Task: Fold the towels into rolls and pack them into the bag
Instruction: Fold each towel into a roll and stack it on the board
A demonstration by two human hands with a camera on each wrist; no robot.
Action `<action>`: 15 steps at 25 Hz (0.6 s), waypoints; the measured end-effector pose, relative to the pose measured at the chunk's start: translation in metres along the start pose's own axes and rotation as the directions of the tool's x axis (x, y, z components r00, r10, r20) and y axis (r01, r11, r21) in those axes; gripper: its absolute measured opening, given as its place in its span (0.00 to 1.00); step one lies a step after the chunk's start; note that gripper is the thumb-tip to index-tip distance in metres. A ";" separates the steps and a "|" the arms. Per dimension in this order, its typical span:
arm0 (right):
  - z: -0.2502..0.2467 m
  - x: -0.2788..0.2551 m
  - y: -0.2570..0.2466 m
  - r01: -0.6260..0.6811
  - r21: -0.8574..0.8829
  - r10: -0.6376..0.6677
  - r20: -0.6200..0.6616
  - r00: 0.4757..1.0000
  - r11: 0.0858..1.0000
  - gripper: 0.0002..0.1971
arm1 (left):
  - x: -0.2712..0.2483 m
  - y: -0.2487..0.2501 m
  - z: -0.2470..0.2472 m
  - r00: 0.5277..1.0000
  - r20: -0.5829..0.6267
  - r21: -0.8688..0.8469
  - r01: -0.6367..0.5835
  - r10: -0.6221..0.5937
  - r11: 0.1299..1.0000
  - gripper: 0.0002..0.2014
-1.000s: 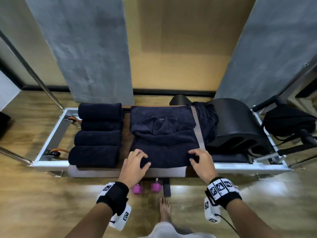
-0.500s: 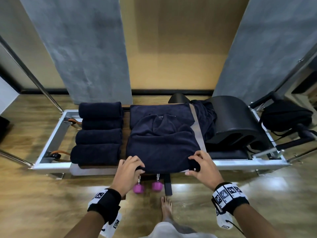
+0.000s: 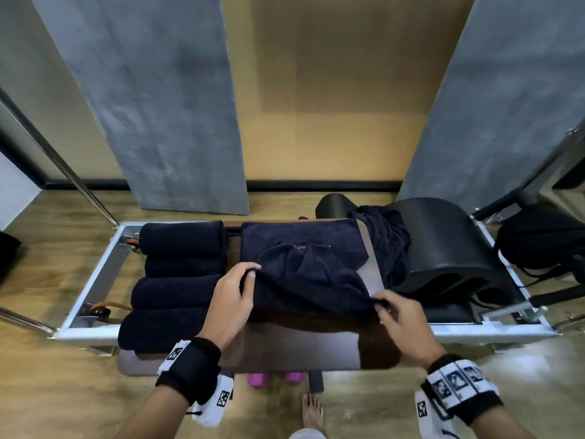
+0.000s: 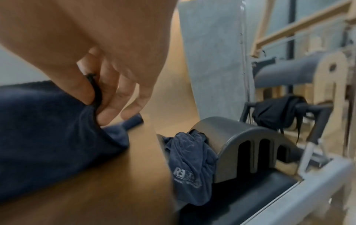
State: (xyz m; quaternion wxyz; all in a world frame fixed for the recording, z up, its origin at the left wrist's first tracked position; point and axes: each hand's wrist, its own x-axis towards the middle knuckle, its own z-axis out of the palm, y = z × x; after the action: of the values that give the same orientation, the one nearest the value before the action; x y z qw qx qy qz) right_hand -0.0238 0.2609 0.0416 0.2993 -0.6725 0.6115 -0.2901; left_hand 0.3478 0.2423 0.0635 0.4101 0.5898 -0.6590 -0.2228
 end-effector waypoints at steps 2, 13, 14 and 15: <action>-0.019 0.043 -0.008 0.003 0.197 0.009 -0.060 0.998 0.980 0.09 | 0.031 -0.006 0.006 0.994 -0.108 0.002 0.033 -0.032 0.999 0.08; -0.010 0.249 0.021 -0.229 0.209 0.249 -0.072 0.966 0.951 0.05 | 0.175 -0.053 0.071 0.816 -0.292 -0.085 0.497 -0.498 0.864 0.04; -0.001 0.256 0.027 -0.255 0.168 0.271 -0.076 0.960 0.952 0.06 | 0.178 -0.058 0.077 0.803 -0.278 -0.062 0.533 -0.527 0.844 0.05; 0.006 0.259 0.033 -0.267 0.122 0.279 -0.090 0.956 0.956 0.07 | 0.178 -0.063 0.081 0.797 -0.268 -0.035 0.553 -0.541 0.832 0.05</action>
State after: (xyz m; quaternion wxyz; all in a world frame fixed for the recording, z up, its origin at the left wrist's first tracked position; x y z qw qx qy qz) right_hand -0.0188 0.0012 0.0189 0.3395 -0.5481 0.6970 -0.3139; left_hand 0.3255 0.0429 0.0179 0.3994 0.7885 -0.4041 -0.2354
